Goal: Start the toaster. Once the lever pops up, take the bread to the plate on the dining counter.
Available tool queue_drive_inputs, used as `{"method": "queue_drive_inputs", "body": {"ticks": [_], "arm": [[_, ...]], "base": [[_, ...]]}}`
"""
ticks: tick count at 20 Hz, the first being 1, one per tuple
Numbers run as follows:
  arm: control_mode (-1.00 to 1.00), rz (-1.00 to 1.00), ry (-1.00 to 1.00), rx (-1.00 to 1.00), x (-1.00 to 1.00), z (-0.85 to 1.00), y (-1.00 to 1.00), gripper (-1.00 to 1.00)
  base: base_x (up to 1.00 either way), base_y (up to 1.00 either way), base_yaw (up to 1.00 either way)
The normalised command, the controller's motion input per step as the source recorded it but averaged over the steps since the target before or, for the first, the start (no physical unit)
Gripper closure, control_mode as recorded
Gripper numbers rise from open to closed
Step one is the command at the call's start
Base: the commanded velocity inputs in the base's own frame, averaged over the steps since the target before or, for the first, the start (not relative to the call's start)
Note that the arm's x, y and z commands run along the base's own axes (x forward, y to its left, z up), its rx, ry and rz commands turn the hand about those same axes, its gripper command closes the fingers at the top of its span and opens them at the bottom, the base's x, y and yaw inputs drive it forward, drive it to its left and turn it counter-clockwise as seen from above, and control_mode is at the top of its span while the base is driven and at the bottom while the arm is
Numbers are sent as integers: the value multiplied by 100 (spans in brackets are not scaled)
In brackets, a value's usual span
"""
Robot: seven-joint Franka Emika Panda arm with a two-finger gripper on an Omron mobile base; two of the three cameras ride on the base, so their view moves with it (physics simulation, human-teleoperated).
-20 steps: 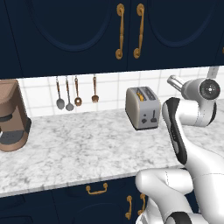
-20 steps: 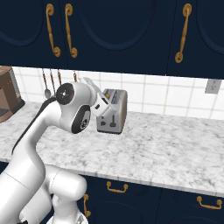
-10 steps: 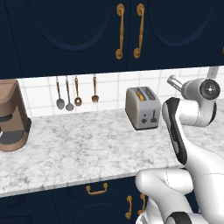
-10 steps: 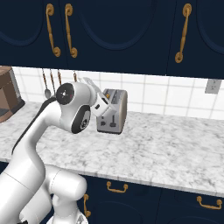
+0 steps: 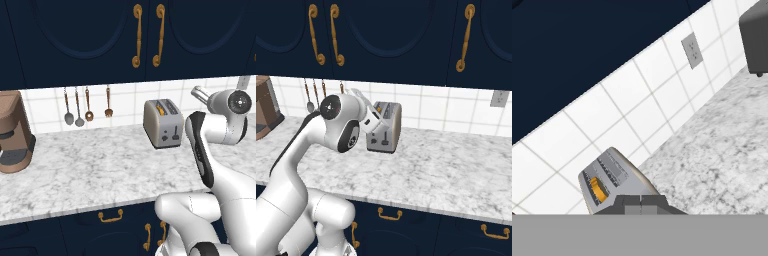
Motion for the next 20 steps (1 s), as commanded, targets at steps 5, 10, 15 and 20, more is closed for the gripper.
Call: {"method": "queue_drive_inputs", "body": {"ticks": [5,10,15,20], "arm": [[-100,0,0,0,0,0,0,100],[-100,0,0,0,0,0,0,100],[-100,0,0,0,0,0,0,100],[-100,0,0,0,0,0,0,100]], "base": [[0,0,0],[0,0,0],[0,0,0],[0,0,0]]}}
